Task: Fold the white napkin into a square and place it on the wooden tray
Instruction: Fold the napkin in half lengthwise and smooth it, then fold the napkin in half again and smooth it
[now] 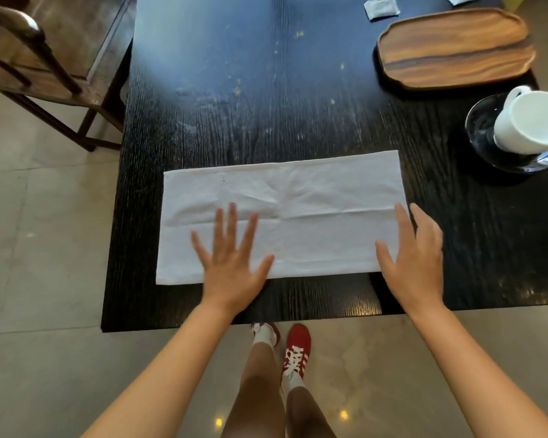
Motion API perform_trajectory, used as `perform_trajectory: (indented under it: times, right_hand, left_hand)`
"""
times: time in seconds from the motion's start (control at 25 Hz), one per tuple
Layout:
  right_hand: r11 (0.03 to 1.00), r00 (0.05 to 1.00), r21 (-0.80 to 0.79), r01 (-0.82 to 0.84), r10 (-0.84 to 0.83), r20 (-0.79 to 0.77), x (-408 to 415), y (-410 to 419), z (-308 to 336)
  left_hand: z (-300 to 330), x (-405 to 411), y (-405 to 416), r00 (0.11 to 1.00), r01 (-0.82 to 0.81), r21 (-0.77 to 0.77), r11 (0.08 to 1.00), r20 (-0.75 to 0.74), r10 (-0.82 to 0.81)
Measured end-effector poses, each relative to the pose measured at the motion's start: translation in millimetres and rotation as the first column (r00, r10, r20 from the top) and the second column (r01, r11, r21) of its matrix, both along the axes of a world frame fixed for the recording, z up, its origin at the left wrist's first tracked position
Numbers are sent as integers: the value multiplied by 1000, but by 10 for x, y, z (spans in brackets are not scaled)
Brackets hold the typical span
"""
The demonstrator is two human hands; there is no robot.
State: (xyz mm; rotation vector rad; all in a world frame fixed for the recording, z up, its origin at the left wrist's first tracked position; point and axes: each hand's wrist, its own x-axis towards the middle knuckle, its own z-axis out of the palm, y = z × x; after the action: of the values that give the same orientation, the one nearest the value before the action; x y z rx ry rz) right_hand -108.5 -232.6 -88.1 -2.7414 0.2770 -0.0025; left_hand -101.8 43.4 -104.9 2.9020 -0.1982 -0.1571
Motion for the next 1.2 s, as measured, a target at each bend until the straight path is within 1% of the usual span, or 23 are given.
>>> perform_trajectory:
  times: [0.08,0.16,0.24,0.4,0.48,0.6,0.72,0.8,0.84,0.88,0.92,0.96,1.0,1.04,1.08,1.12,1.16,1.2]
  right_hand:
    - [991,991,-28,132,-133,-24,-76,-39,70]
    - [985,980,-49,167,-171,-98,-118,-79,107]
    - [978,966,-12,207,-206,-159,-93,-112,155]
    - [931,928,146,335,-300,-222,-47,-153,208]
    - [878,899,244,412,-348,-266,-27,-188,242]
    - [759,848,388,522,-414,-331,21,-221,289]
    - [642,827,524,560,-471,-307,47,-195,313]
    - [613,837,579,538,-472,-277,60,-140,355]
    - [608,846,598,522,-462,-268,67,-101,382]
    - [609,856,614,503,-447,-258,78,-56,412]
    - [612,867,626,484,-430,-250,87,-5,443]
    - [614,878,637,466,-413,-243,97,51,473]
    - [615,887,650,447,-397,-234,108,111,510]
    - [620,899,660,424,-379,-222,120,172,545]
    - [633,912,666,395,-355,-204,134,235,584]
    - [652,927,667,362,-327,-184,147,301,620]
    - [665,938,668,334,-302,-169,156,368,650]
    - [667,945,675,315,-287,-158,166,432,673]
  left_hand:
    - [-16,-31,-459,991,136,3,991,-12,-136]
    - [-56,-30,-779,980,194,-13,981,-38,-194]
    - [-112,-20,-918,977,199,-12,980,-75,-199]
    - [-174,-15,-948,977,186,19,982,-106,-183]
    - [-154,-8,-954,975,190,30,981,-119,-185]
    - [-130,-7,-961,972,195,40,980,-143,-187]
    - [-106,1,-962,965,202,26,979,-178,-194]
    - [-40,25,-949,957,190,-46,981,-214,-195]
    - [18,52,-938,956,148,-131,980,-236,-176]
    - [98,95,-939,961,69,-257,964,-242,-133]
    - [188,160,-957,969,-46,-410,911,-242,-60]
    - [295,257,-991,964,-176,-553,814,-262,30]
    - [415,397,-1037,937,-300,-643,704,-336,93]
    - [538,561,-1103,889,-410,-678,611,-448,99]
    - [646,729,-1180,839,-480,-676,560,-540,68]
    - [732,879,-1248,811,-494,-660,567,-585,26]
    - [795,1006,-1304,809,-465,-648,603,-588,-7]
    - [825,1111,-1333,825,-423,-639,643,-565,-19]
